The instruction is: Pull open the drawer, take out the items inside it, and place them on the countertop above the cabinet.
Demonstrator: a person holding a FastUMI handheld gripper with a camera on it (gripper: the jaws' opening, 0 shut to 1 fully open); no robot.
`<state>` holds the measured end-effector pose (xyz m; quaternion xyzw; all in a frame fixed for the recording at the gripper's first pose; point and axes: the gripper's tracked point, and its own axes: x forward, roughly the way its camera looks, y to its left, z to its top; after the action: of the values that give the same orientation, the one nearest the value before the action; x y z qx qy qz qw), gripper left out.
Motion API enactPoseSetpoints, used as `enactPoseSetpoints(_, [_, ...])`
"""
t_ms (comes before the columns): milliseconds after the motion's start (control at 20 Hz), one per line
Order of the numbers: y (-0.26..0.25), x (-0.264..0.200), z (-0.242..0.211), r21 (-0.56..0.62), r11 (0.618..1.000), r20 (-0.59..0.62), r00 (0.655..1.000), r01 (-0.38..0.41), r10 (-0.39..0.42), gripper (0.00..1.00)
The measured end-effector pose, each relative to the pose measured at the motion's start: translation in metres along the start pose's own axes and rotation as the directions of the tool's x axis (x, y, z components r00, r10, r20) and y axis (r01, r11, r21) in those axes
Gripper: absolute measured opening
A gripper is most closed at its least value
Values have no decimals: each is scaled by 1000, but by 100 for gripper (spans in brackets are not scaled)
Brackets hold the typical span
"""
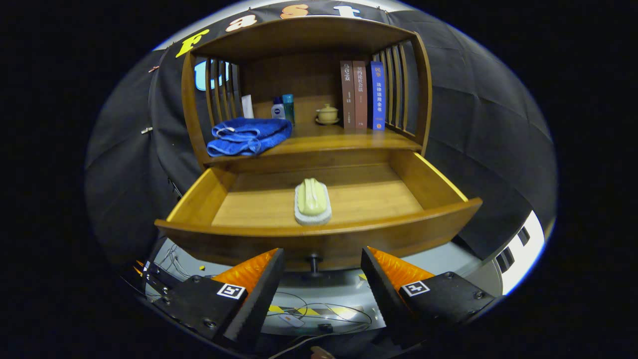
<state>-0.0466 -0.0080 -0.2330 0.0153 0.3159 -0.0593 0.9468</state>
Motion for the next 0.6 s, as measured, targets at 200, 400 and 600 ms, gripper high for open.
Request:
enactPoseSetpoints(200, [12, 34, 47, -34, 999, 3, 999, -38, 38, 98])
enactPoseSetpoints(400, [23, 83, 76, -10, 998, -36, 997, -65, 65, 100])
enactPoseSetpoints(600, [24, 137, 73, -45, 998, -147, 988, -47, 40, 100])
